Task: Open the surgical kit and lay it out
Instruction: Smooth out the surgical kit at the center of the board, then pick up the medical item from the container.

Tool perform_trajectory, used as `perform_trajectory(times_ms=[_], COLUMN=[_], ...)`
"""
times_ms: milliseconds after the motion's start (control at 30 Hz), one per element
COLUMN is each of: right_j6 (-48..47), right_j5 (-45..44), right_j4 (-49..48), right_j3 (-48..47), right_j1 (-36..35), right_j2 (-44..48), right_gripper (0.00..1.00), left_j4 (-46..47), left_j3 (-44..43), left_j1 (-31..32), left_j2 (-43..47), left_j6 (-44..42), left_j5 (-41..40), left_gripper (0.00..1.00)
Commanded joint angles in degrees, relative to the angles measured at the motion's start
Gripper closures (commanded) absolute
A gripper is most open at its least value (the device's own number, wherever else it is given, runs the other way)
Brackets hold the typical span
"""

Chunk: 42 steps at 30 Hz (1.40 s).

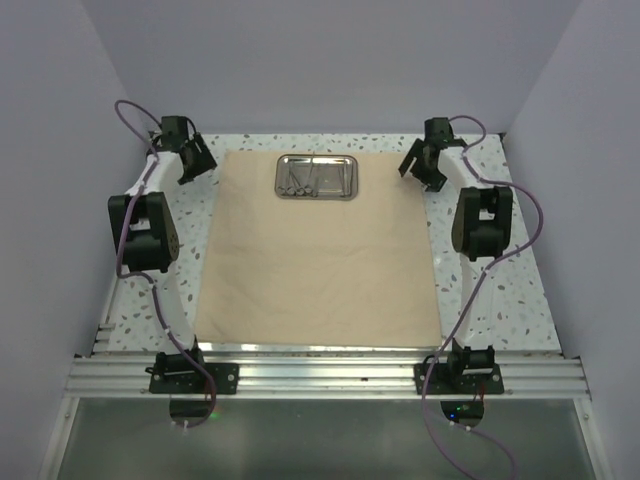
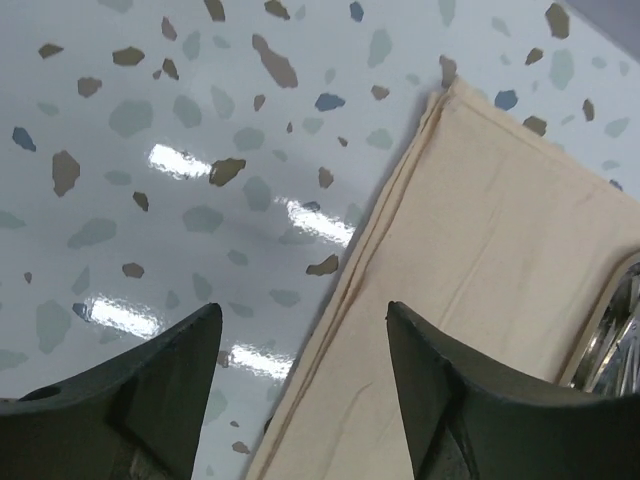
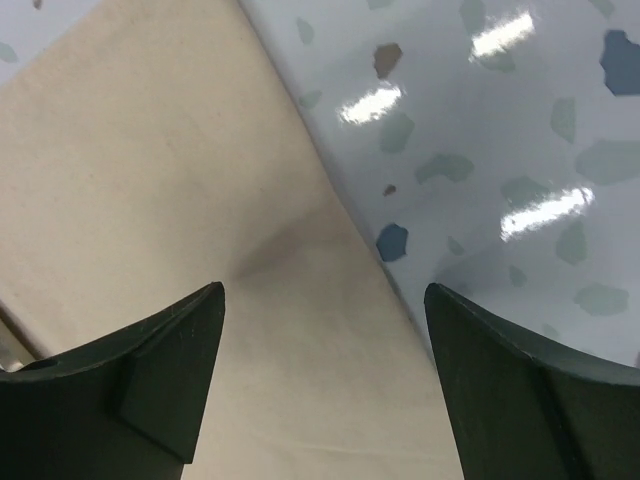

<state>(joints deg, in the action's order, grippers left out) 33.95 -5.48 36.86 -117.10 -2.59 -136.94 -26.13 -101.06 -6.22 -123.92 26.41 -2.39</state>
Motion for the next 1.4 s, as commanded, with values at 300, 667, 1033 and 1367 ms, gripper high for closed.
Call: perform_trajectory(times_ms=[300,667,1033,1367], right_j6=[-0.4,-1.3,-2.1,-2.8], right_j5=[-2.9,4.4,3.5,2.4], right_j4=[-1.3,5.2,11.8,13.6], right_j3=[33.1,53.1,58.7,59.0], right_j1=[-0.6,-0.7,-0.7,-0.7], right_j2=[38.0,59.1,70.3,71.5], right_gripper=[0.17,0.18,0.18,0.18], left_j4=[11.9,12.6,15.8,17.5], left_j3=[0.1,-20.9,-36.3,-37.5], left_j1=[12.0,23.4,28.2,28.5], left_j2=[6.7,-11.7,-26.8,-30.9], left_j6=[-1.1,-2.0,0.2,-0.3], left_j5=[-1.2,-0.2,-2.5,-5.5], left_gripper=[0.35,0.43,0.4,0.42])
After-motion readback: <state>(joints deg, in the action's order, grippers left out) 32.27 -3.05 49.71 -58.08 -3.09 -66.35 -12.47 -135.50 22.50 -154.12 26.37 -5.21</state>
